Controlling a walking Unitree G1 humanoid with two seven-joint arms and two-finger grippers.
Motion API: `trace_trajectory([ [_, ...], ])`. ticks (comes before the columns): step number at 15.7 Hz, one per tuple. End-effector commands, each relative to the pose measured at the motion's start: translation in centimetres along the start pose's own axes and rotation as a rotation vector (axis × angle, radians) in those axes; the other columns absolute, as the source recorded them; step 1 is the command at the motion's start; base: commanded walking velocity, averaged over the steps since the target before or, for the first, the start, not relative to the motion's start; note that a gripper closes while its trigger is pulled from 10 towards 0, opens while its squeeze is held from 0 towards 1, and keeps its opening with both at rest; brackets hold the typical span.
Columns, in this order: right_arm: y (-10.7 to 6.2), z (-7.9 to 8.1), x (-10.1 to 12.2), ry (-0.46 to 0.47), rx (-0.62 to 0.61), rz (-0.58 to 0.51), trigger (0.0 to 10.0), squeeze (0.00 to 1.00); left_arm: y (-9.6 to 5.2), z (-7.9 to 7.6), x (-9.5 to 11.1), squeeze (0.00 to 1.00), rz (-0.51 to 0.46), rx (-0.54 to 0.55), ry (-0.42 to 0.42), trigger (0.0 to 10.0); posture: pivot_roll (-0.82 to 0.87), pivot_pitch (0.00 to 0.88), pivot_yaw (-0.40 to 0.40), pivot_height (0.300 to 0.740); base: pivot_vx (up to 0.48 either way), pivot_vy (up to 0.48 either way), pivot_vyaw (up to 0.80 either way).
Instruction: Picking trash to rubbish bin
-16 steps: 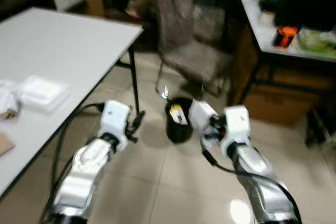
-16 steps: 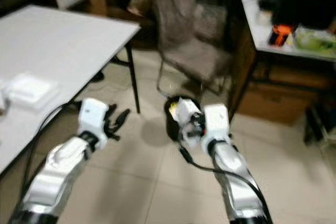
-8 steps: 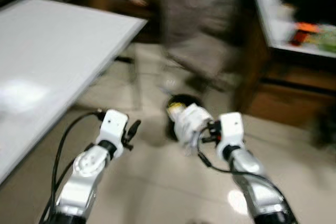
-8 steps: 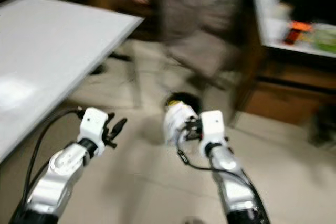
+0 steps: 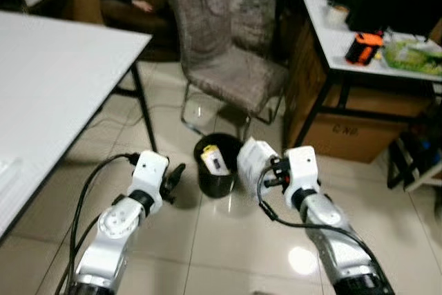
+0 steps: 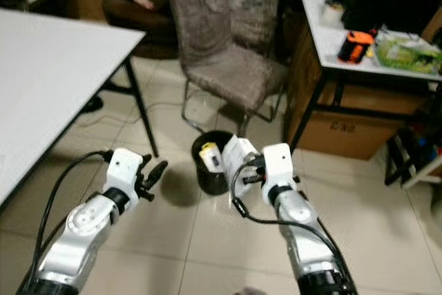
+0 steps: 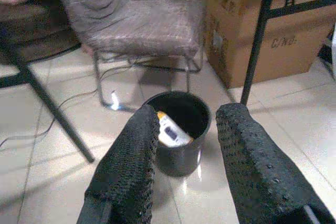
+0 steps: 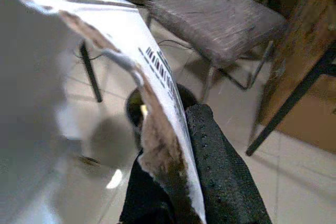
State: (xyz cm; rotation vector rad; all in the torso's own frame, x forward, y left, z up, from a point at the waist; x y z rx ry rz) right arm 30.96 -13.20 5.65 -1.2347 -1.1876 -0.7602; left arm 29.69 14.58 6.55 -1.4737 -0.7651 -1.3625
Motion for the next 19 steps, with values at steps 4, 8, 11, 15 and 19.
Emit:
trace_trajectory([
  [4, 0.1, -0.54, -0.68, -0.033, -0.013, 0.039, 10.0, 0.0, -0.28, -0.68, -0.56, 0.0, 0.01, -0.014, 0.002, 10.0, -0.06, 0.113, -0.068, 0.74, 0.384, 0.0, 0.0],
  [8, 0.33, -0.63, -0.4, -0.02, -0.017, 0.033, 10.0, 0.0, -0.4, -0.97, -0.67, 0.0, 0.019, -0.027, 0.024, 10.0, -0.07, 0.126, -0.07, 0.74, 0.388, 0.0, 0.0],
  [11, 0.6, -0.58, -0.48, -0.026, -0.011, 0.04, 10.0, 0.0, -0.26, -1.0, -0.64, 0.0, 0.023, -0.023, 0.02, 10.0, -0.06, 0.125, -0.069, 0.74, 0.387, 0.0, 0.0],
  [15, 0.66, -0.07, -0.53, -0.023, 0.019, 0.041, 10.0, 0.0, -0.27, -0.68, -0.57, 0.0, 0.028, -0.03, 0.03, 10.0, -0.07, 0.128, -0.054, 0.74, 0.387, 0.0, 0.0],
  [19, 0.45, 0.25, -1.03, -0.036, 0.038, 0.06, 10.0, 0.0, -0.2, -0.66, -0.51, 0.0, 0.03, -0.035, 0.032, 10.0, -0.06, 0.135, -0.05, 0.74, 0.387, 0.0, 0.0],
])
Point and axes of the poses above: a point about 5 cm out from each wrist's last joint towards the gripper, its own y axis pointing out of the wrist towards the gripper, its own x axis along the axis of the wrist's last joint, z = x × y, the point moved 3 cm from there along y, pointing out of the wrist towards the gripper, and after that the axes turned 3 degrees about -y, right-handed, at the moved point
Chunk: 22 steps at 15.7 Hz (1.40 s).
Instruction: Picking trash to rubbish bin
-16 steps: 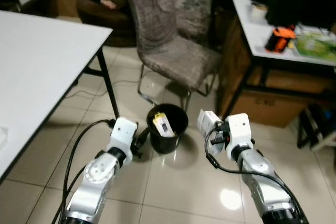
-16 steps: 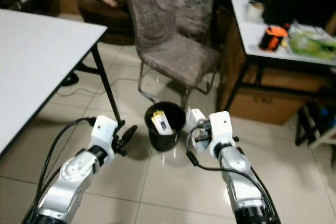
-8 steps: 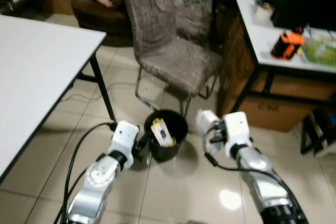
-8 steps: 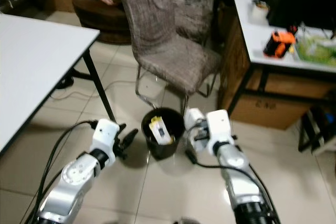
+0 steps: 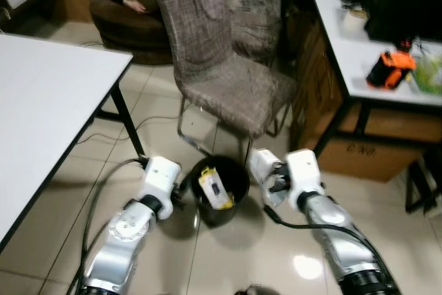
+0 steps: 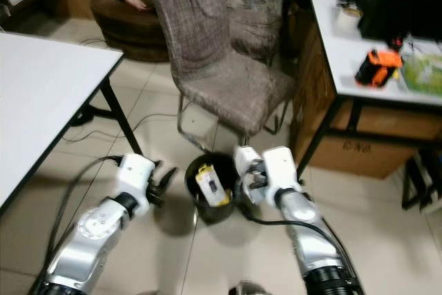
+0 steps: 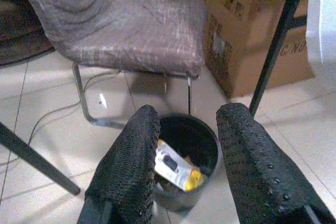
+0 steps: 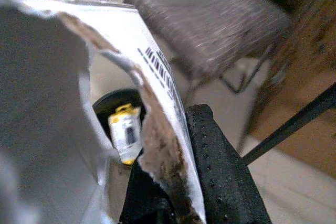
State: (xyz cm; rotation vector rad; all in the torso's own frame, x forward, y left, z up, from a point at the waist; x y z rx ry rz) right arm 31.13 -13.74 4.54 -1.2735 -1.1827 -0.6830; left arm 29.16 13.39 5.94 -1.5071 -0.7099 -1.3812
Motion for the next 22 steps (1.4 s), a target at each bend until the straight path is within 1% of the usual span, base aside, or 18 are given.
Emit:
trace_trajectory([
  [1, 0.1, 0.8, 0.0, 0.002, 0.027, 0.002, 10.0, 0.0, -0.3, 0.6, 0.0, 0.0, 0.009, 0.013, 0.02, 10.0, -0.06, 0.135, -0.05, 0.74, 0.386, 0.0, 0.0],
  [4, 0.2, 1.1, -0.2, -0.004, 0.046, 0.019, 10.0, 0.0, -0.3, 0.7, 0.0, 0.0, 0.01, 0.009, 0.021, 10.0, -0.06, 0.135, -0.045, 0.74, 0.386, 0.0, 0.0],
  [7, 0.3, 1.7, -0.5, -0.028, 0.086, 0.038, 10.0, 0.0, -0.3, 0.7, 0.1, 0.0, 0.01, 0.005, 0.027, 10.0, -0.06, 0.139, -0.046, 0.74, 0.39, 0.0, 0.0],
  [8, 0.2, 2.1, -0.6, -0.037, 0.111, 0.045, 10.0, 0.0, -0.3, 0.7, 0.1, 0.0, 0.009, 0.003, 0.028, 10.0, -0.06, 0.14, -0.044, 0.74, 0.39, 0.0, 0.0],
  [10, 0.2, 2.4, -0.7, -0.04, 0.122, 0.047, 10.0, 0.0, -0.3, 0.7, 0.2, 0.0, 0.009, 0.002, 0.03, 10.0, -0.06, 0.14, -0.044, 0.74, 0.392, 0.0, 0.0],
  [13, 0.3, 2.3, -0.9, -0.017, 0.124, 0.059, 10.0, 0.0, -0.2, 0.7, 0.2, 0.0, 0.01, 0.001, 0.03, 10.0, -0.06, 0.141, -0.043, 0.74, 0.391, 0.0, 0.0],
  [15, 0.5, 2.3, -1.1, -0.053, 0.14, 0.071, 10.0, 0.0, -0.3, 0.7, 0.2, 0.0, 0.01, 0.0, 0.03, 10.0, -0.06, 0.144, -0.043, 0.74, 0.392, 0.0, 0.0],
  [17, 1.1, 2.2, -1.3, -0.063, 0.144, 0.08, 10.0, 0.0, -0.4, 0.2, 0.0, 0.0, 0.006, -0.028, 0.034, 10.0, -0.07, 0.155, -0.054, 0.74, 0.0, 0.0, 0.0],
  [19, 1.6, 2.2, -1.5, -0.066, 0.148, 0.087, 10.0, 0.0, -1.0, -0.4, -0.3, 0.0, 0.024, -0.085, 0.055, 10.0, -0.05, 0.174, -0.062, 0.74, 0.0, 0.0, 0.0],
  [20, 2.0, 2.2, -1.5, -0.068, 0.154, 0.093, 10.0, 0.0, -1.6, -0.8, -0.5, 0.0, 0.043, -0.132, 0.064, 10.0, -0.04, 0.189, -0.064, 0.74, 0.0, 0.0, 0.0],
  [21, 2.5, 2.3, -1.5, -0.08, 0.168, 0.096, 10.0, 0.0, -2.5, -1.3, -0.9, 0.0, 0.072, -0.189, 0.075, 10.0, -0.03, 0.205, -0.061, 0.74, 0.0, 0.0, 0.0],
  [22, 3.0, 2.3, -1.4, -0.068, 0.166, 0.098, 10.0, 0.0, -3.1, -1.5, -1.1, 0.0, 0.091, -0.223, 0.09, 10.0, -0.02, 0.219, -0.059, 0.74, 0.0, 0.0, 0.0],
])
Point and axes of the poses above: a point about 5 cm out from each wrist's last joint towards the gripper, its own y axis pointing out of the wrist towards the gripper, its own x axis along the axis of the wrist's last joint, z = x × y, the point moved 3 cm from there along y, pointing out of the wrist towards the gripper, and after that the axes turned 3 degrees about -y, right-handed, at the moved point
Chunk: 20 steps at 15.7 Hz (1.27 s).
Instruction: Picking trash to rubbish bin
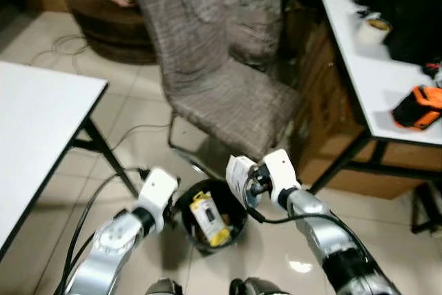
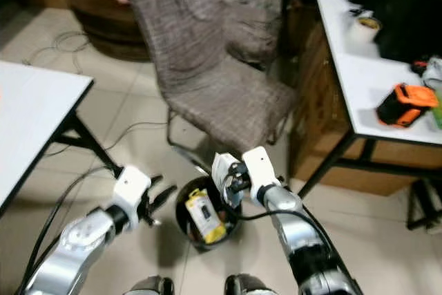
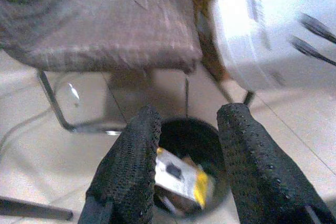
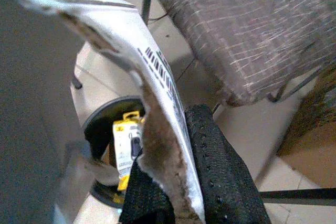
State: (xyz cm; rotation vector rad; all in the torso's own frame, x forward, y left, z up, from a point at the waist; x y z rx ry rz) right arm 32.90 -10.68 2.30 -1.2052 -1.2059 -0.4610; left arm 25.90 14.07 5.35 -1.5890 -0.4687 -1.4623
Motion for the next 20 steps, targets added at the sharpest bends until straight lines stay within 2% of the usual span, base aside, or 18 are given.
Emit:
trace_trajectory([
  [1, 0.2, -0.4, -0.5, -0.001, -0.008, 0.011, 10.0, 0.0, -0.3, -0.9, 0.2, 0.0, 0.007, -0.054, 0.012, 10.0, -0.01, 0.236, -0.054, 0.74, 0.0, 0.0, 0.0],
  [3, 1.1, -0.7, 0.1, -0.023, -0.015, 0.023, 10.0, 0.0, -1.3, -1.4, 0.5, 0.0, 0.017, -0.11, 0.013, 10.0, 0.01, 0.268, -0.036, 0.74, 0.0, 0.0, 0.0],
  [6, 1.7, -1.0, 1.1, -0.004, -0.015, 0.006, 10.0, 0.0, -2.2, -1.7, 0.7, 0.0, 0.034, -0.146, 0.023, 10.0, 0.01, 0.283, -0.023, 0.74, 0.0, 0.0, 0.0],
  [10, 2.1, -0.5, 1.6, 0.021, 0.012, -0.021, 10.0, 0.0, -2.4, -1.7, 0.7, 0.0, 0.048, -0.149, 0.018, 10.0, 0.01, 0.287, -0.027, 0.74, 0.0, 0.0, 0.0],
  [11, 2.1, -0.4, 1.8, 0.047, 0.016, -0.036, 10.0, 0.69, -2.5, -1.8, 0.7, 0.0, 0.048, -0.149, 0.014, 10.0, 0.01, 0.286, -0.027, 0.74, 0.0, 0.0, 0.0],
  [12, 2.2, -0.4, 2.0, 0.085, 0.026, -0.045, 10.0, 1.0, -2.4, -1.9, 0.8, 0.0, 0.049, -0.149, 0.011, 10.0, 0.02, 0.286, -0.028, 0.74, 0.0, 0.0, 0.0],
  [20, 2.5, -0.2, 2.7, 0.125, 0.056, -0.059, 10.0, 1.0, -2.1, -1.7, 1.0, 0.0, 0.051, -0.136, 0.01, 10.0, 0.03, 0.261, -0.044, 0.74, 0.0, 0.0, 0.0],
])
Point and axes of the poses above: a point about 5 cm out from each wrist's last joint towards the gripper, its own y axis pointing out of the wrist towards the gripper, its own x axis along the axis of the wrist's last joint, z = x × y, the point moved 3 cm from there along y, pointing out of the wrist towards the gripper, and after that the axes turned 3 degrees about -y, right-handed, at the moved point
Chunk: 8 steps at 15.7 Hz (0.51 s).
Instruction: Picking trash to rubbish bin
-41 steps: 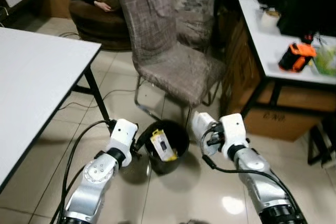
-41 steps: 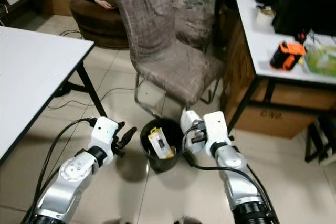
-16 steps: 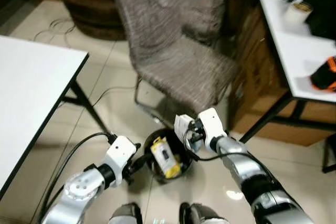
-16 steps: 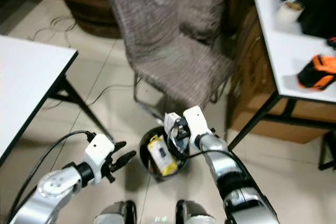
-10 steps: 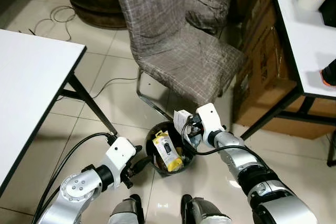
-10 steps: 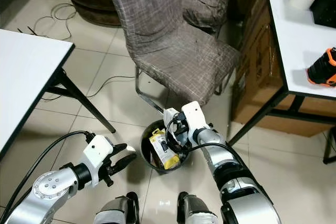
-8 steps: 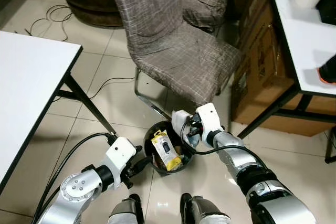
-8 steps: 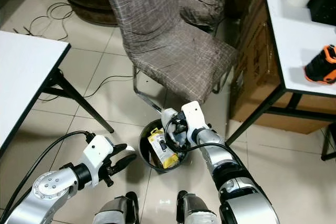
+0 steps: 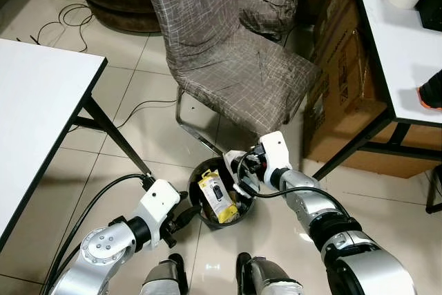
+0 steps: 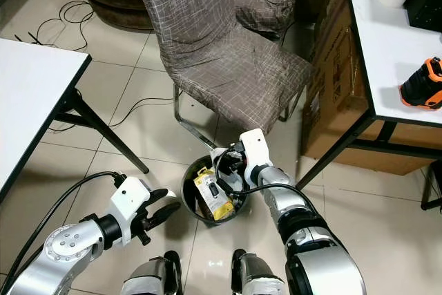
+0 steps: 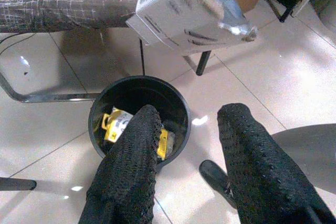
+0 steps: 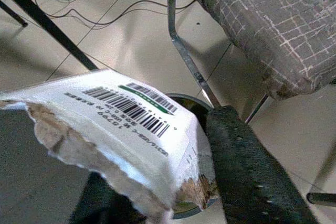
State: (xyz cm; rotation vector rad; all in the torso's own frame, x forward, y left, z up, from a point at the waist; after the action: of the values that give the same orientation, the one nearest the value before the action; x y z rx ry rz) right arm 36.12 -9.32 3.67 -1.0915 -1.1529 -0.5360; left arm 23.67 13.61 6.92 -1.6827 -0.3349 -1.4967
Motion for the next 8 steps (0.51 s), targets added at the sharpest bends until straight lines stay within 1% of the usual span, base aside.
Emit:
trace_trajectory([
  [1, 0.12, 0.38, -0.09, 0.015, 0.018, 0.0, 10.0, 1.0, -0.12, -0.17, -0.11, 0.0, 0.01, -0.003, 0.001, 10.0, 0.03, 0.26, -0.046, 0.74, 0.0, 0.0, 0.0],
  [6, 0.34, 0.95, 0.01, 0.031, 0.041, -0.001, 10.0, 1.0, -0.08, 0.02, 0.03, 0.0, 0.008, 0.004, 0.002, 10.0, 0.04, 0.252, -0.048, 0.74, 0.0, 0.0, 0.0],
  [8, 0.39, 1.24, -0.05, 0.065, 0.053, -0.006, 10.0, 1.0, -0.11, 0.13, 0.08, 0.0, 0.008, 0.008, 0.007, 10.0, 0.04, 0.252, -0.047, 0.74, 0.0, 0.0, 0.0],
])
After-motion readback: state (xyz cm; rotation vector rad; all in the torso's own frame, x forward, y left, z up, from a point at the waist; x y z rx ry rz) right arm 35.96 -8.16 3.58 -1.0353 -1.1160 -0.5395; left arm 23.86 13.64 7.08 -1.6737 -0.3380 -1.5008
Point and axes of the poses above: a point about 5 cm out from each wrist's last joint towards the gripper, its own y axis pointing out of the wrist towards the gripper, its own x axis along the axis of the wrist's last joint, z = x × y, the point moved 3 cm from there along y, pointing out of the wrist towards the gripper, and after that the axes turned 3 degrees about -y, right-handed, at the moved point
